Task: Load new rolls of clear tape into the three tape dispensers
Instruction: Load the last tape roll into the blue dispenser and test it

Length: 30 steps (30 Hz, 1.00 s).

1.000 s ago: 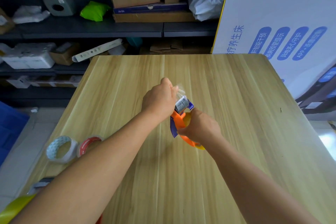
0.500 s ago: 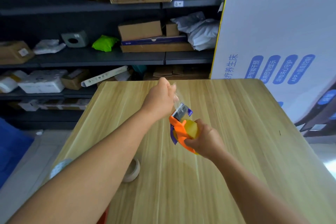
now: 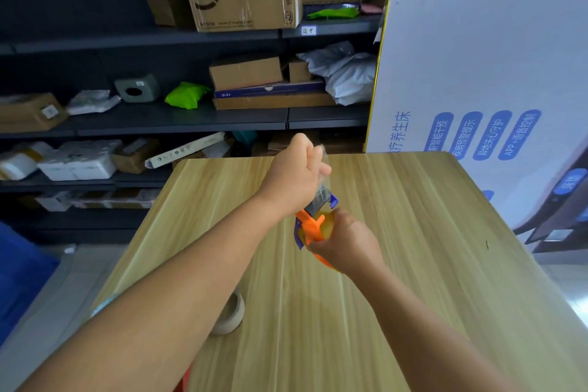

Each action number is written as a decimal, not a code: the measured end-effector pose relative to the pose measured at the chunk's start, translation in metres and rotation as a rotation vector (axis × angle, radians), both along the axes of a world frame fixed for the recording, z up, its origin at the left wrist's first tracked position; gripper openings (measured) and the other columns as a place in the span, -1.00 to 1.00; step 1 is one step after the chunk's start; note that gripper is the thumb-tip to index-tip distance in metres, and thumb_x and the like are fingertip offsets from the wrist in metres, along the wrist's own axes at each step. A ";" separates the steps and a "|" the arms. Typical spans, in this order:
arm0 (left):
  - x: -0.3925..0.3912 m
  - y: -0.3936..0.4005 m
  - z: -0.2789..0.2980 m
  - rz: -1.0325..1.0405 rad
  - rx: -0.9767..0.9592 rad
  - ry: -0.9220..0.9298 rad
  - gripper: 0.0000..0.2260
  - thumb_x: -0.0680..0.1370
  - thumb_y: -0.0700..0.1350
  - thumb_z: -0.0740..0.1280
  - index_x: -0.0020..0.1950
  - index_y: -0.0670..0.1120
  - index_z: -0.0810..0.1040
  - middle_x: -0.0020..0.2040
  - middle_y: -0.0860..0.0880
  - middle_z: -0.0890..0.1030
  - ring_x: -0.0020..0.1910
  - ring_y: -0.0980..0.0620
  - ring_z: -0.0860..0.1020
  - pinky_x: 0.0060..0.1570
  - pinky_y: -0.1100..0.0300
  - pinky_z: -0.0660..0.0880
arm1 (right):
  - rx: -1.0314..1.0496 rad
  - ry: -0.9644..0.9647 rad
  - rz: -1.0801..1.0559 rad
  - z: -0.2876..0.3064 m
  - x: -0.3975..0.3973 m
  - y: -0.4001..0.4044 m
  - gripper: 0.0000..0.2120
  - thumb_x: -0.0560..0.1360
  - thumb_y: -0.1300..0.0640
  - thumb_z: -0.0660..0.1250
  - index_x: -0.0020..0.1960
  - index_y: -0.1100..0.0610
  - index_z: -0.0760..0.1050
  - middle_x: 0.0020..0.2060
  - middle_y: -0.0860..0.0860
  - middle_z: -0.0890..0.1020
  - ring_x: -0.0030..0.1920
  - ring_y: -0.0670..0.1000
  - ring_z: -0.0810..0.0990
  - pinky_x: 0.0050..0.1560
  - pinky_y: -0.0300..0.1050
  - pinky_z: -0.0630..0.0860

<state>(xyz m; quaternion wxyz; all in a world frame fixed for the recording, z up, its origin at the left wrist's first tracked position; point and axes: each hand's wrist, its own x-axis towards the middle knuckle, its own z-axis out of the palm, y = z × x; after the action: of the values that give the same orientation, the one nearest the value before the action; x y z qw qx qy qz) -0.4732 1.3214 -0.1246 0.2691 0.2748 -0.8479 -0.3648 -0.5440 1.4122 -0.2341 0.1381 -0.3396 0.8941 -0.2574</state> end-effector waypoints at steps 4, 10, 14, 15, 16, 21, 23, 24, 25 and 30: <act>0.001 -0.012 0.014 0.035 -0.129 0.043 -0.78 0.64 -0.01 0.08 -0.21 0.02 0.25 -0.15 -0.01 0.65 -0.19 0.12 0.62 -0.17 0.14 0.54 | -0.113 -0.129 -0.049 -0.009 -0.004 0.015 -0.65 0.28 -0.07 0.42 -0.06 0.02 0.37 -0.38 -0.13 0.47 -0.41 -0.10 0.46 -0.50 -0.22 0.27; 0.002 -0.019 0.023 0.068 -0.141 0.035 -0.79 0.63 0.04 0.09 -0.15 -0.01 0.32 -0.18 0.02 0.60 -0.25 0.11 0.61 -0.36 0.18 0.50 | -0.251 -0.225 -0.074 -0.008 -0.012 0.024 -0.69 0.23 0.06 0.44 -0.11 -0.03 0.39 -0.38 -0.12 0.51 -0.40 -0.17 0.47 -0.49 -0.25 0.29; 0.003 -0.023 0.021 0.123 0.145 0.069 -0.78 0.63 0.06 0.06 -0.03 -0.06 0.34 -0.14 -0.10 0.59 -0.37 0.05 0.66 -0.25 -0.04 0.62 | -0.340 -0.290 -0.093 -0.008 -0.014 0.029 -0.72 0.21 0.10 0.45 -0.15 0.00 0.41 -0.37 -0.08 0.52 -0.38 -0.09 0.49 -0.45 -0.21 0.34; 0.003 -0.024 0.018 0.133 0.169 0.074 -0.78 0.63 0.06 0.06 -0.02 -0.07 0.35 -0.12 -0.11 0.59 -0.36 0.06 0.65 -0.23 -0.04 0.61 | -0.353 -0.302 -0.096 -0.008 -0.013 0.029 -0.73 0.21 0.11 0.46 -0.17 0.01 0.42 -0.37 -0.08 0.52 -0.38 -0.08 0.48 -0.44 -0.20 0.35; 0.003 -0.027 0.015 0.144 0.182 0.082 -0.80 0.63 0.05 0.08 -0.02 -0.06 0.36 -0.11 -0.09 0.59 -0.35 0.06 0.64 -0.23 -0.02 0.61 | -0.363 -0.315 -0.099 -0.007 -0.013 0.030 -0.73 0.21 0.13 0.46 -0.17 0.03 0.42 -0.37 -0.07 0.51 -0.39 -0.07 0.47 -0.44 -0.19 0.36; 0.010 -0.038 -0.004 0.212 0.331 0.166 -0.95 0.60 -0.09 0.19 -0.05 -0.01 0.38 -0.19 -0.05 0.56 -0.35 0.08 0.55 -0.36 0.21 0.55 | -0.351 -0.407 -0.078 -0.005 -0.012 0.036 -0.69 0.24 0.17 0.47 -0.06 0.06 0.47 -0.24 0.07 0.59 -0.30 0.00 0.52 -0.30 -0.09 0.49; 0.013 -0.040 -0.009 0.222 0.400 0.197 -0.90 0.58 -0.16 0.20 -0.04 0.05 0.37 -0.22 -0.07 0.56 -0.38 0.06 0.53 -0.39 0.21 0.54 | -0.336 -0.426 -0.064 -0.004 -0.012 0.039 -0.68 0.24 0.17 0.48 -0.04 0.05 0.48 -0.20 0.09 0.60 -0.27 0.01 0.54 -0.25 -0.03 0.53; 0.015 -0.041 -0.011 0.217 0.410 0.194 -0.86 0.57 -0.19 0.18 -0.04 0.07 0.37 -0.23 -0.08 0.55 -0.38 0.04 0.52 -0.38 0.19 0.53 | -0.330 -0.437 -0.056 -0.003 -0.012 0.039 -0.67 0.25 0.17 0.48 -0.04 0.04 0.48 -0.20 0.07 0.60 -0.26 0.01 0.55 -0.25 -0.04 0.53; 0.017 -0.041 -0.012 0.208 0.412 0.178 -0.82 0.56 -0.22 0.16 -0.06 0.07 0.40 -0.24 -0.08 0.55 -0.38 0.03 0.52 -0.38 0.18 0.52 | -0.323 -0.450 -0.045 -0.002 -0.012 0.040 -0.67 0.25 0.17 0.49 -0.03 0.02 0.48 -0.20 0.05 0.59 -0.25 0.00 0.56 -0.25 -0.05 0.54; 0.024 -0.046 -0.015 0.132 0.673 0.200 -0.79 0.56 -0.24 0.17 -0.08 -0.05 0.58 -0.28 -0.03 0.54 -0.41 0.08 0.51 -0.37 0.19 0.53 | -0.294 -0.499 0.012 0.004 -0.014 0.039 -0.67 0.26 0.17 0.50 -0.05 0.01 0.47 -0.17 0.05 0.61 -0.20 0.02 0.60 -0.20 -0.03 0.58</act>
<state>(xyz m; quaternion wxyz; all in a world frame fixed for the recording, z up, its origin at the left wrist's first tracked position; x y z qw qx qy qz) -0.4488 1.2751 -0.1399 0.2682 0.3653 -0.6302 -0.6305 -0.5577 1.4512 -0.2299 0.3047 -0.2872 0.7836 -0.4589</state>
